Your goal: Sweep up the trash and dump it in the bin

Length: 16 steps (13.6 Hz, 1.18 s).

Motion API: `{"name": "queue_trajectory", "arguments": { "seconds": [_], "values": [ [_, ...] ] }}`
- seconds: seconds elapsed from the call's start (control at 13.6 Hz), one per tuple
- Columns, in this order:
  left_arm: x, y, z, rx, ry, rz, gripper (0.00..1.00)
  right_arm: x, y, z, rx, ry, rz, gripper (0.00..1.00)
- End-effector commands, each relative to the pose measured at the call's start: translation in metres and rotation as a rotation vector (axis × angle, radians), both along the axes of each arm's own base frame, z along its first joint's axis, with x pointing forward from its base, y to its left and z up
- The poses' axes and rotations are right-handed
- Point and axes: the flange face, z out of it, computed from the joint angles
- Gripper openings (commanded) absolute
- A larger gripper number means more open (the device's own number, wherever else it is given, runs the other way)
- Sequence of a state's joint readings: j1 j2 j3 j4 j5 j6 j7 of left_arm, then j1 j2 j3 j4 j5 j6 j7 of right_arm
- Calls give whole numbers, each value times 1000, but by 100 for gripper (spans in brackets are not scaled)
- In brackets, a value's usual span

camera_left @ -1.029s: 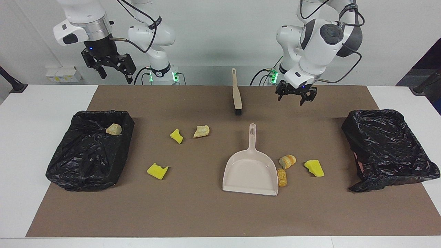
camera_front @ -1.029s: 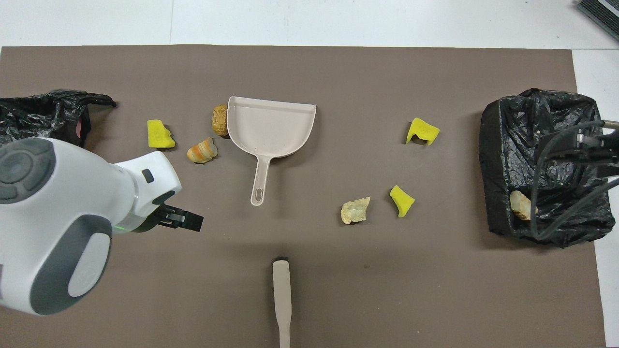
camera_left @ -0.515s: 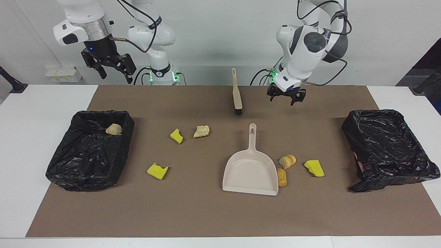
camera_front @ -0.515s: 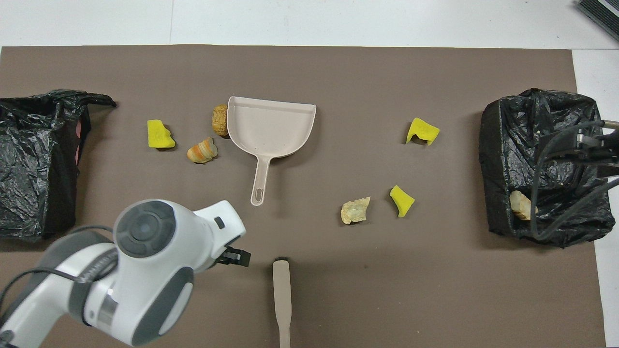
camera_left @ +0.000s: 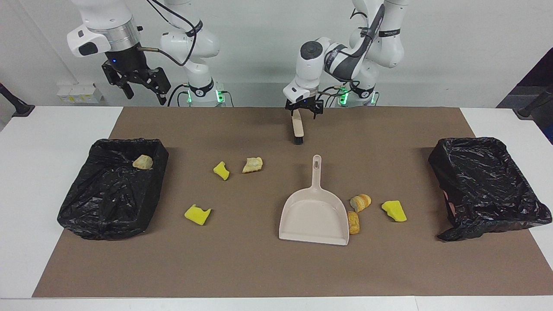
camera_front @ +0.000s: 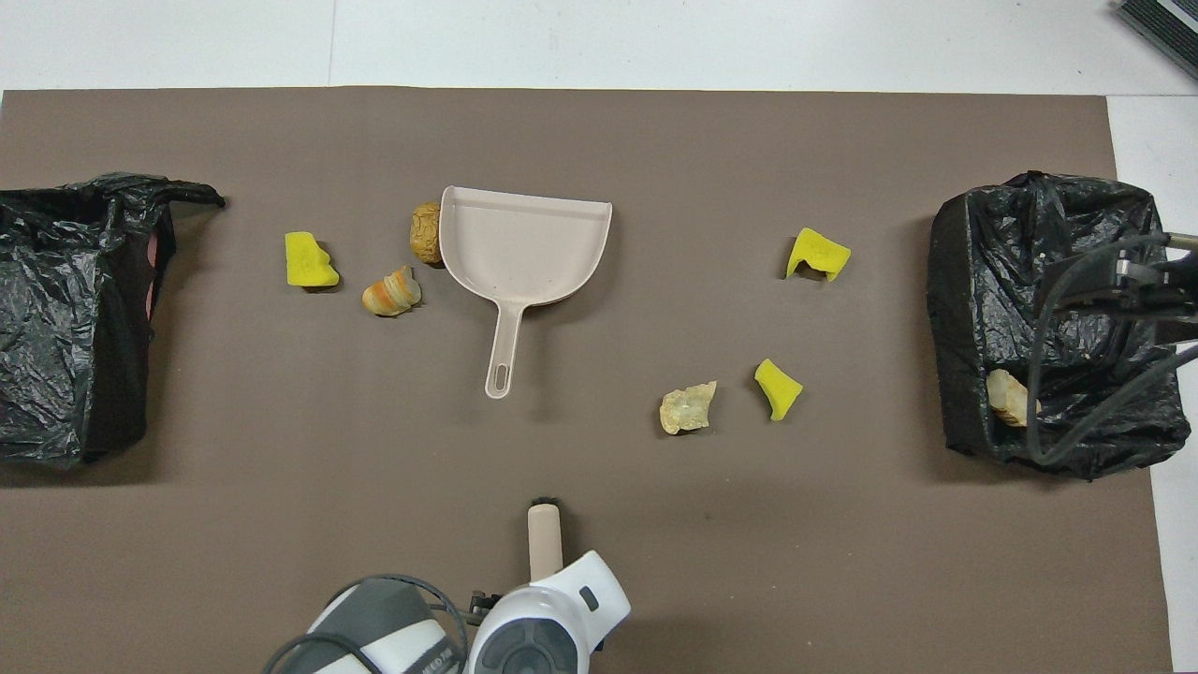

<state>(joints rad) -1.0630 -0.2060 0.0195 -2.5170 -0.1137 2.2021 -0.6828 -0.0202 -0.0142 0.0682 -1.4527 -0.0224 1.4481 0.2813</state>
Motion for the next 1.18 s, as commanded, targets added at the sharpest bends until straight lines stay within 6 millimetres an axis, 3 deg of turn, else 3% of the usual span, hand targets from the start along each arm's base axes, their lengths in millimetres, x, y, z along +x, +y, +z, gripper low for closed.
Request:
{"name": "queue_trajectory", "arguments": {
  "seconds": [0.0, 0.15, 0.29, 0.44, 0.59, 0.74, 0.81, 0.88, 1.1],
  "values": [
    [-36, 15, 4, -70, -8, 63, 100, -4, 1, 4, 17, 5, 24, 100],
    [-57, 3, 3, -85, -21, 125, 100, -3, 5, 3, 17, -2, 21, 100],
    [-62, 4, -2, -74, -19, 139, 91, 4, 12, -3, 19, -26, 9, 100],
    [-62, 4, -3, -72, -19, 143, 79, 14, 45, -19, 23, -31, -14, 100],
    [-61, 5, -4, -65, -15, 145, 61, 26, 72, -33, 28, -51, -7, 100],
    [-59, 7, -6, -54, -10, 151, 11, 40, 96, -48, 22, -73, 7, 100],
    [-54, 8, -8, -51, -9, 159, 1, 43, 118, -61, 21, -61, 13, 100],
    [-50, 8, -9, -51, -9, 166, 0, 50, 145, -81, 20, -45, 8, 100],
    [-12, 22, -1, -55, -13, 245, 0, 69, 211, -123, 37, -68, -17, 100]
  ]
}}
